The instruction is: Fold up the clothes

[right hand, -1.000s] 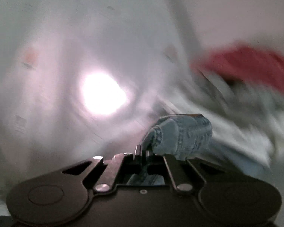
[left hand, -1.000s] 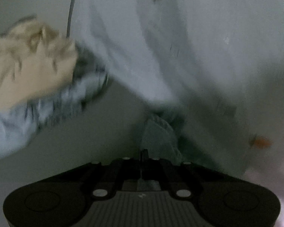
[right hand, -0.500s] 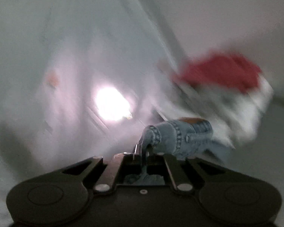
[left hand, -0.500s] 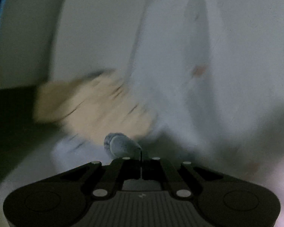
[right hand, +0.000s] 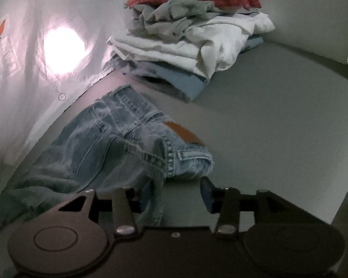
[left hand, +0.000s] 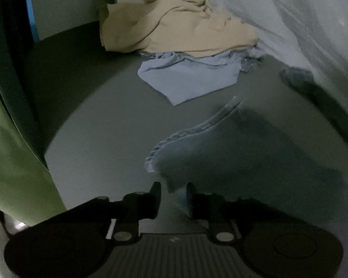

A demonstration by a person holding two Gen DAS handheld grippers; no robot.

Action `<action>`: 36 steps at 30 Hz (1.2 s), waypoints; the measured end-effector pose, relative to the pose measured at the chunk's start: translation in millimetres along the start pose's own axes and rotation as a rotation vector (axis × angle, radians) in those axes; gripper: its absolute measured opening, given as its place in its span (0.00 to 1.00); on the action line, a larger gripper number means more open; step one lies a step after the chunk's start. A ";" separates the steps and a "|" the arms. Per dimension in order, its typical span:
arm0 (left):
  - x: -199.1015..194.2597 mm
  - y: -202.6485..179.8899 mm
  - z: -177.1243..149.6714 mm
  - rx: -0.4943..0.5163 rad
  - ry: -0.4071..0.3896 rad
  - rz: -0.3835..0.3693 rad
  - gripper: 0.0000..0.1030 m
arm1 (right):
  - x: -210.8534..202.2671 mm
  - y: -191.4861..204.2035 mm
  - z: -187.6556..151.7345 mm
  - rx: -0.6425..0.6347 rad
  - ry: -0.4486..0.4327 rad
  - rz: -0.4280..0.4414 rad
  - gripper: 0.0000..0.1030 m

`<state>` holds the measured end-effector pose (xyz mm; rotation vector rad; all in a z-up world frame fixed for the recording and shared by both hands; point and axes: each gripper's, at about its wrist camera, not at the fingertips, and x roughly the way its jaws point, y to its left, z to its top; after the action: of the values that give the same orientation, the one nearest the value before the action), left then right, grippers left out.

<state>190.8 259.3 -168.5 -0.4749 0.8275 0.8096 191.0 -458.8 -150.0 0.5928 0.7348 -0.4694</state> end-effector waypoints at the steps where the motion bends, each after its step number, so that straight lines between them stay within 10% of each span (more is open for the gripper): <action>1: -1.6 -5.0 -0.5 0.005 -0.007 -0.005 0.32 | 3.3 -3.1 0.0 0.019 -0.002 -0.001 0.53; 8: -18.1 -32.8 -14.0 0.047 -0.007 -0.070 0.47 | 14.9 -31.8 -7.8 0.229 -0.025 0.077 0.61; 16: -28.0 -56.6 -32.8 0.095 0.016 -0.122 0.52 | 39.1 -92.2 -22.4 0.831 0.012 0.317 0.68; 29: -24.5 -91.5 -42.5 0.151 0.039 -0.156 0.57 | 97.8 -76.1 -6.2 1.111 0.105 0.330 0.75; 33: -16.8 -99.6 -44.2 0.173 0.054 -0.153 0.57 | 101.4 -78.6 13.2 1.038 0.097 0.319 0.18; 36: -9.4 -105.0 -46.2 0.197 0.060 -0.131 0.57 | 80.4 -72.0 31.5 0.875 0.020 0.291 0.16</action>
<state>248.3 160.5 -181.8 -0.3761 0.9124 0.5886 216.6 -547.6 -214.1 1.5019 0.4213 -0.5038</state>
